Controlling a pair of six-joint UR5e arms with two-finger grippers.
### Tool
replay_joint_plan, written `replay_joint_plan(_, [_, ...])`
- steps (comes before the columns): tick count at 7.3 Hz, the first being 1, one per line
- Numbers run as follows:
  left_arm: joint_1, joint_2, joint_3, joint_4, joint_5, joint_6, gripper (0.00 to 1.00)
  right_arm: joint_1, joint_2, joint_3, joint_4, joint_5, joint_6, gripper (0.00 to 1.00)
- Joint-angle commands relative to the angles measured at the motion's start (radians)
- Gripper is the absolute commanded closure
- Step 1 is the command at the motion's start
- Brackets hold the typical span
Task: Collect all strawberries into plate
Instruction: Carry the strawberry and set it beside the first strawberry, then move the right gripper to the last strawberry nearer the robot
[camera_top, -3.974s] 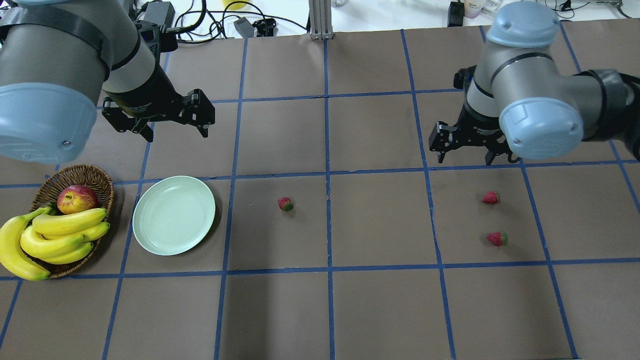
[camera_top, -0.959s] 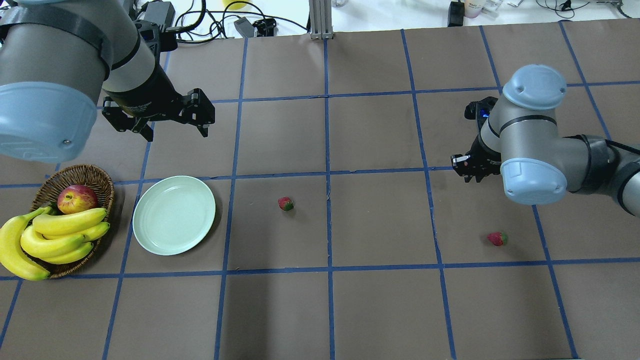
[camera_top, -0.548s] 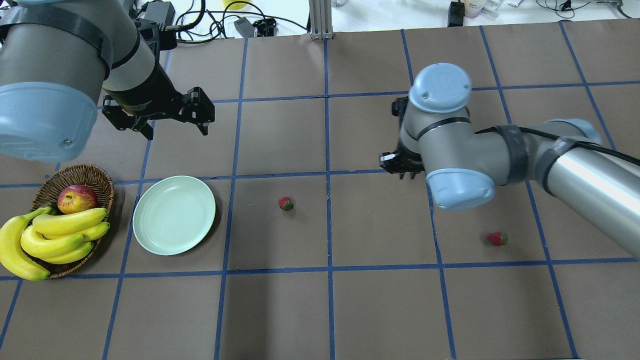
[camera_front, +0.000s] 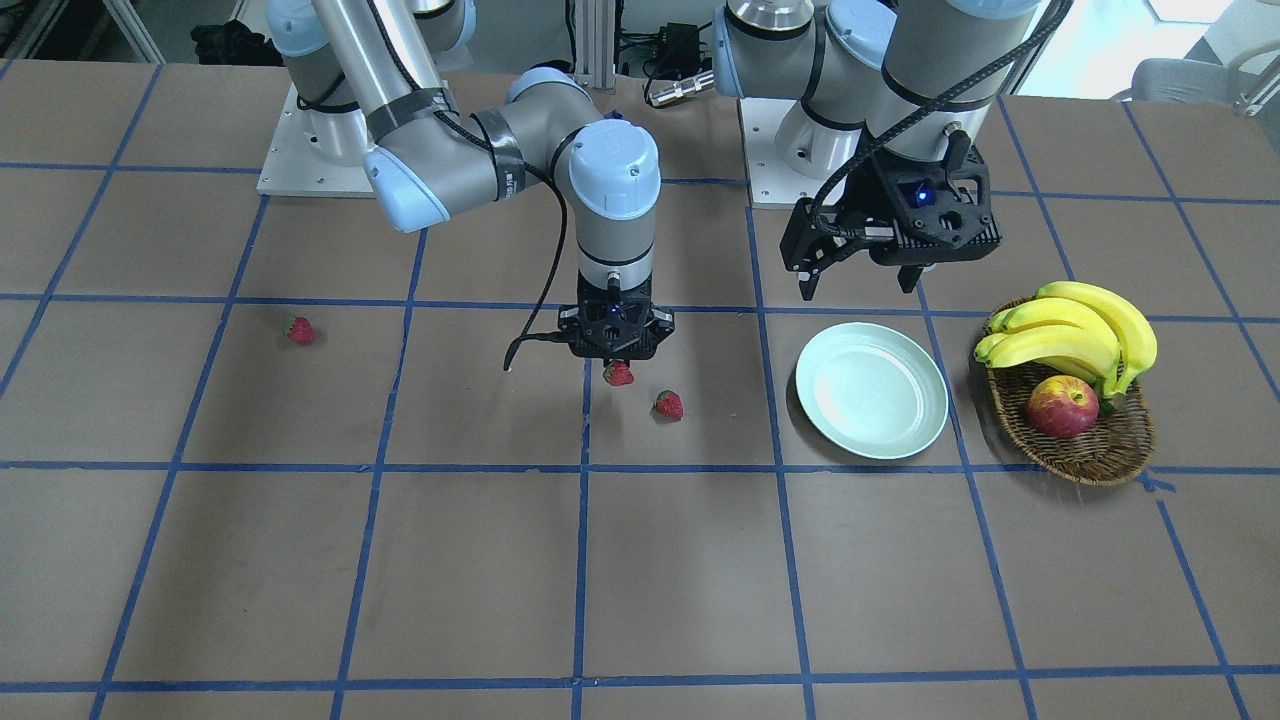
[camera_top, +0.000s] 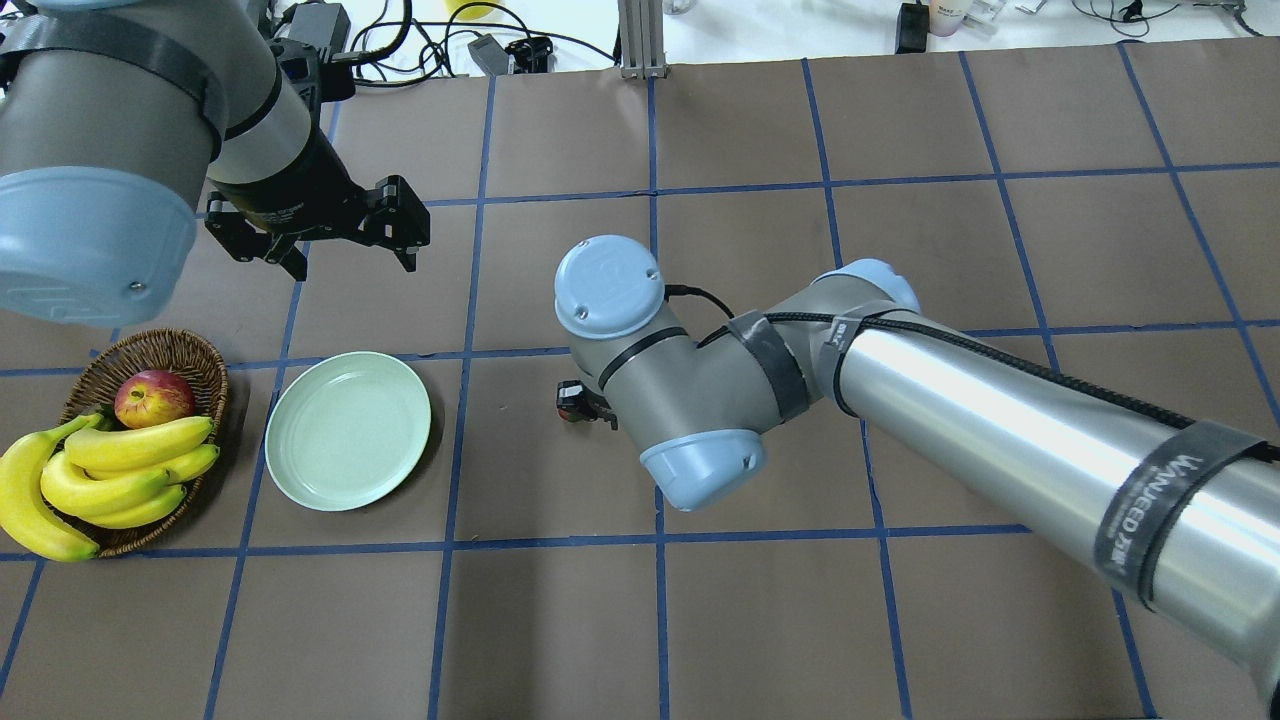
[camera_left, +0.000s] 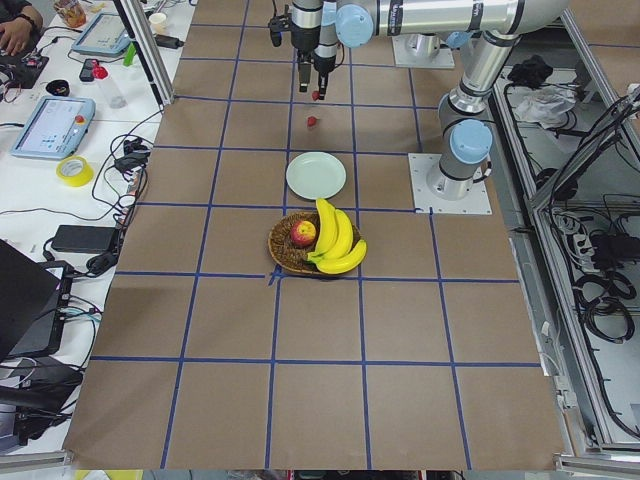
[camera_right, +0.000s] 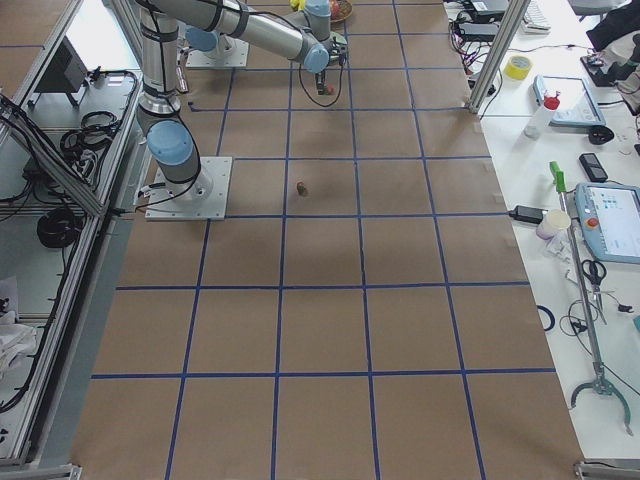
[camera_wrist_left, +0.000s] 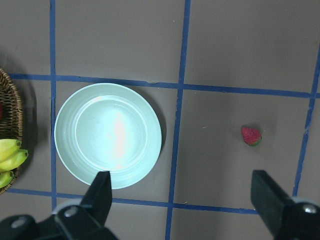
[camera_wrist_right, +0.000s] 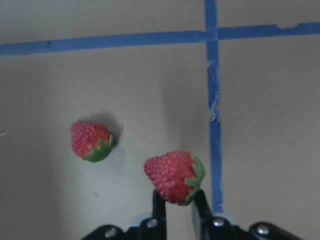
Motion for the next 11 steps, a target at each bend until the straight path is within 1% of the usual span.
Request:
replay_joint_plan(1, [0.0, 0.002, -0.01, 0.002, 0.001, 0.005, 0.0, 0.022, 0.026, 0.001, -0.022, 0.006, 0.023, 0.6])
replay_joint_plan(2, [0.003, 0.005, -0.01, 0.013, -0.002, 0.011, 0.0, 0.022, 0.026, 0.001, -0.013, 0.001, 0.017, 0.01])
replay_joint_plan(3, [0.002, 0.003, -0.016, 0.021, -0.002, 0.005, 0.0, 0.008, 0.002, -0.024, 0.011, 0.002, -0.01, 0.0])
replay_joint_plan(4, [0.001, 0.003, -0.016, 0.018, -0.001, 0.005, 0.0, -0.036, -0.111, -0.041, 0.195, -0.014, -0.089, 0.0])
replay_joint_plan(5, [0.001, 0.003, -0.016, 0.019, -0.002, 0.003, 0.0, -0.158, -0.214, -0.041, 0.335, -0.025, -0.114, 0.0])
replay_joint_plan(6, [0.0, 0.002, -0.016, 0.019, -0.002, 0.003, 0.0, -0.282, -0.286, -0.036, 0.452, -0.033, -0.156, 0.0])
replay_joint_plan(7, [0.0, 0.002, -0.016, 0.019, -0.002, 0.003, 0.0, -0.383, -0.314, -0.024, 0.493, -0.1, -0.297, 0.0])
replay_joint_plan(8, [0.0, 0.002, -0.016, 0.021, -0.002, 0.003, 0.0, -0.485, -0.325, -0.018, 0.499, -0.176, -0.352, 0.0])
replay_joint_plan(9, [0.0, 0.002, -0.016, 0.019, -0.002, 0.003, 0.0, -0.609, -0.328, 0.011, 0.519, -0.174, -0.506, 0.0])
replay_joint_plan(10, [0.0, 0.002, -0.018, 0.021, -0.002, 0.003, 0.0, -0.731, -0.35, 0.058, 0.495, -0.174, -0.664, 0.0])
replay_joint_plan(11, [0.0, 0.002, -0.016, 0.021, -0.001, 0.003, 0.0, -0.787, -0.356, 0.114, 0.443, -0.171, -0.691, 0.0])
